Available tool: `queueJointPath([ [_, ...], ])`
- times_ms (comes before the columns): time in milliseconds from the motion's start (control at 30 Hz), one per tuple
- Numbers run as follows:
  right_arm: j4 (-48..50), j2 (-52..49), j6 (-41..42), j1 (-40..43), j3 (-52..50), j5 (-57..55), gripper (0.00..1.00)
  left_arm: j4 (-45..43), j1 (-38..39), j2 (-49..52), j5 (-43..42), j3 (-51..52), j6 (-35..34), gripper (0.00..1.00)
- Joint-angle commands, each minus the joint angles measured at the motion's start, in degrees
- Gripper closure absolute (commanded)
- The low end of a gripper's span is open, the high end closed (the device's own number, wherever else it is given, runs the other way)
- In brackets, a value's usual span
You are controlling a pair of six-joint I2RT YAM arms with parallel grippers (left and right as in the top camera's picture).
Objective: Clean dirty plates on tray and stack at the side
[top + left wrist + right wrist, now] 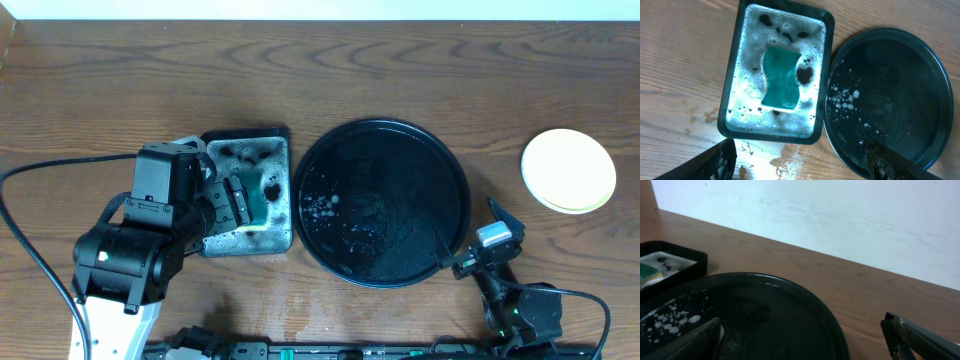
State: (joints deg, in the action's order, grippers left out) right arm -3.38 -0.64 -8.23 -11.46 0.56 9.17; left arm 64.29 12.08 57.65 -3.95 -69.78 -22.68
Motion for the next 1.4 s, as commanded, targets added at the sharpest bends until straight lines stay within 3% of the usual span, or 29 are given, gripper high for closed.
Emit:
queueJointPath([
  [0, -0.07, 0.31, -0.61, 0.50, -0.26, -0.35, 0.01, 0.17, -0.22, 0.02, 0.13, -0.96, -0.04, 0.17],
  [367, -0.07, 0.31, -0.63, 0.50, -0.26, -0.35, 0.01, -2.14, -3.26, -9.44, 2.54, 3.37, -0.04, 0.17],
  [533, -0.07, 0.31, -0.63, 0.50, -0.26, -0.35, 0.01, -16.09, -8.66, -19.12, 2.01, 11.80, 0.00, 0.17],
  [833, -0.07, 0.31, -0.61, 0.50, -0.26, -0.35, 0.01, -40.59, -9.29, -37.03, 2.01, 32.35, 4.37, 0.17],
  [1367, -0.07, 0.31, -0.63, 0.50, -0.26, -0.35, 0.01, -59.47, -9.27, -57.40, 1.90, 61.64, 5.29, 0.17],
])
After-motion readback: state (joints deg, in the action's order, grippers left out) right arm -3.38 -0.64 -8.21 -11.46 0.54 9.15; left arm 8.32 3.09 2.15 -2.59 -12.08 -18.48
